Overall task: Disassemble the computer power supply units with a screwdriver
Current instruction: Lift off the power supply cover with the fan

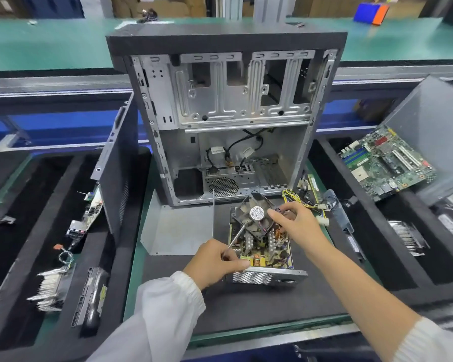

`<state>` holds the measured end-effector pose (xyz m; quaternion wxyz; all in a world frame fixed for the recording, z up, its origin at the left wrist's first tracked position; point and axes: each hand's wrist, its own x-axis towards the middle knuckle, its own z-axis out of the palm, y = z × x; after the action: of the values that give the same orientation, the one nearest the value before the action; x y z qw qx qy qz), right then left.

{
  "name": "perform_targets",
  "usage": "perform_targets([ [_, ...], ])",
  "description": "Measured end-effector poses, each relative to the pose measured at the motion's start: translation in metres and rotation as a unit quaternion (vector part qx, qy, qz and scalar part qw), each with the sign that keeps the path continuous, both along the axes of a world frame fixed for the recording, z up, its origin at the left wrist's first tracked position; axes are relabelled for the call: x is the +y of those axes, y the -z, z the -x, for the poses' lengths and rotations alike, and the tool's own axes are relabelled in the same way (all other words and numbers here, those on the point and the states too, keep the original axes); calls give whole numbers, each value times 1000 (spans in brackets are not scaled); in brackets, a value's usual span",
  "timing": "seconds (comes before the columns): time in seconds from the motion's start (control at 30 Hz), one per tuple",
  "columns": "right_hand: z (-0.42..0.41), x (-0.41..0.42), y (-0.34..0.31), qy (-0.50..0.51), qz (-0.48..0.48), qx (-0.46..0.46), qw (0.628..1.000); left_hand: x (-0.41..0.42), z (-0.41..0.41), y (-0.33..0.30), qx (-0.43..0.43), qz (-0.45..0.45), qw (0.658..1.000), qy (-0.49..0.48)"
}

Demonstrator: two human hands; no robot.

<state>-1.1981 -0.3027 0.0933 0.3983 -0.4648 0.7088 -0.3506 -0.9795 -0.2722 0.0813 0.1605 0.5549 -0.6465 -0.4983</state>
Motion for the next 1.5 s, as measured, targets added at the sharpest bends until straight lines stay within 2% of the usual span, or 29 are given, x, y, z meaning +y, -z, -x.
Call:
perform_targets([
  [0.07,-6,-4,0,27,30,-7,999,2,-2,-2,0,22,1000,-7],
  [0.2,-7,-4,-18,48,25,-113,992,5,-12,-10,87,25,994,-59],
  [0.27,-14,-8,-34,32,33,-145,988,5,-24,-18,131,26,986,-102],
  [0.37,-47,-29,-52,-32,32,-144,988,3,-46,-30,195,47,965,-170],
  [0.43,-82,-47,-54,-86,30,-103,990,3,-57,-33,230,77,942,-232],
  [0.5,-119,-65,-46,-145,29,-11,989,5,-65,-32,278,89,912,-289],
  [0.6,-161,-80,-24,-234,16,187,954,10,-73,-29,328,93,880,-331],
  [0.63,-170,-81,-17,-252,7,224,942,11,-76,-27,333,96,874,-340],
  [0.83,-180,-82,-7,-321,23,342,883,17,-77,-24,353,110,864,-342],
  [0.93,-158,-72,-23,-348,70,319,879,18,-72,-22,355,107,871,-323],
  [1.03,-95,-60,-30,-242,119,314,910,19,-64,-18,320,104,900,-278],
  [1.1,-45,-50,-26,-204,86,344,912,18,-55,-15,259,93,934,-229],
  [1.2,-1,-29,-14,-273,7,331,903,17,-33,-12,175,79,972,-134],
  [1.3,11,-20,-3,-280,12,322,904,21,-11,-11,93,99,989,-52],
  [1.37,13,-15,-3,-261,23,311,914,21,-2,-7,58,108,991,-45],
  [1.43,16,-8,-4,-279,26,357,891,21,0,-6,18,112,993,-37],
  [1.5,19,1,-5,-256,81,438,858,21,0,-6,8,107,994,-32],
])
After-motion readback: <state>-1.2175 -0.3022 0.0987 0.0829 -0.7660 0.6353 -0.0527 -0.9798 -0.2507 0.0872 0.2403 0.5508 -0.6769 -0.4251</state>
